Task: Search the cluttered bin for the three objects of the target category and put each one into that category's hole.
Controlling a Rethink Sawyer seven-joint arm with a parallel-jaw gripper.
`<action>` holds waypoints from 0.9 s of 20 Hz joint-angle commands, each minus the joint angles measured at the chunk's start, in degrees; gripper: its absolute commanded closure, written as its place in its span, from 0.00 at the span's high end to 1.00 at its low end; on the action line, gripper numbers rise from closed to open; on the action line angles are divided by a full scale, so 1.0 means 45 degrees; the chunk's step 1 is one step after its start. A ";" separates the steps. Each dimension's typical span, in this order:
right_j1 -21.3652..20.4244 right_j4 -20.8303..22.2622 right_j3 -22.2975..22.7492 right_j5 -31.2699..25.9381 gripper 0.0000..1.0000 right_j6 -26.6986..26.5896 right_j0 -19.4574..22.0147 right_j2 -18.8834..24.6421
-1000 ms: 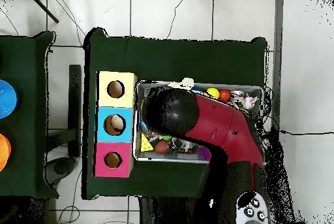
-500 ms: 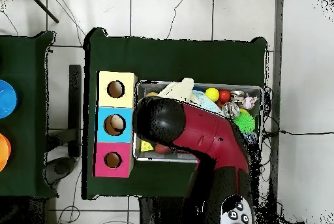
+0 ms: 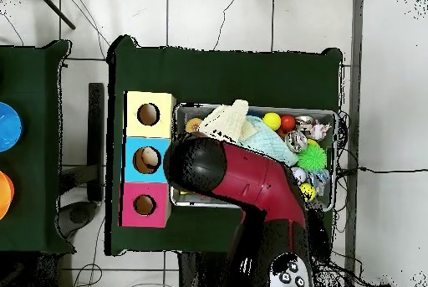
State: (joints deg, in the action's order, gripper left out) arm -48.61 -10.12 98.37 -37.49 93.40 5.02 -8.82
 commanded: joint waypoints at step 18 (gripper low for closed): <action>-0.0584 -0.1119 0.2947 0.1215 0.00 0.3876 -0.0842 -0.0179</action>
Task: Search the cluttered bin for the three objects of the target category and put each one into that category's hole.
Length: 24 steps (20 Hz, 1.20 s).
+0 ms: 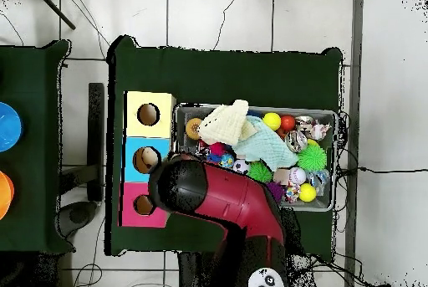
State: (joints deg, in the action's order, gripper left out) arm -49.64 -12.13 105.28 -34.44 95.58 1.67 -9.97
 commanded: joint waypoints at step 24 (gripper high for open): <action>-0.1171 -0.1040 0.2319 0.0312 0.00 0.4096 -0.1889 -0.0813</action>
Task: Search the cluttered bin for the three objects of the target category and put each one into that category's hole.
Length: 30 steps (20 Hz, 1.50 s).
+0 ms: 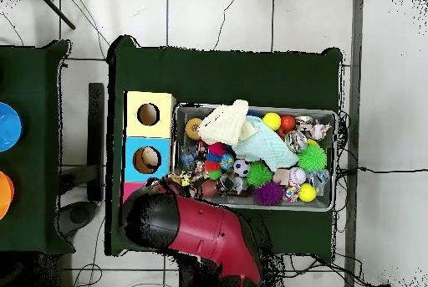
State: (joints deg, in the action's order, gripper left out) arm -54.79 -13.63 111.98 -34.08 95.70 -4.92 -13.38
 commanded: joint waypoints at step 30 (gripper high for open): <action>0.0597 -0.0853 0.1686 0.1994 0.00 0.4278 -0.0379 0.0460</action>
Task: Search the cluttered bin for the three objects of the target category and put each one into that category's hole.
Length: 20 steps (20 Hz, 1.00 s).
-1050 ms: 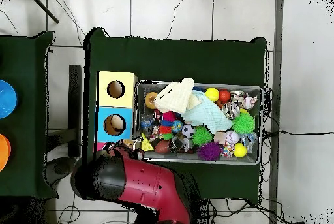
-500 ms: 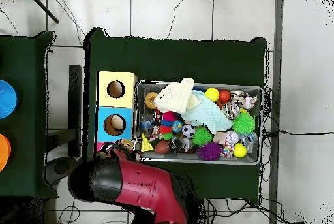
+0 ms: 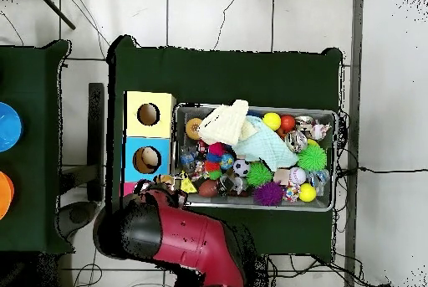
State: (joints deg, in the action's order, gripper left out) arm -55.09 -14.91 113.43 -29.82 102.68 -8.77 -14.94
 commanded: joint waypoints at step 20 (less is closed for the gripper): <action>0.0830 -0.0718 0.1438 0.1297 0.00 0.3173 -0.0003 0.0762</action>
State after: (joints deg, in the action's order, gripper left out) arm -53.10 -15.12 116.57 -26.88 102.69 -8.82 -14.92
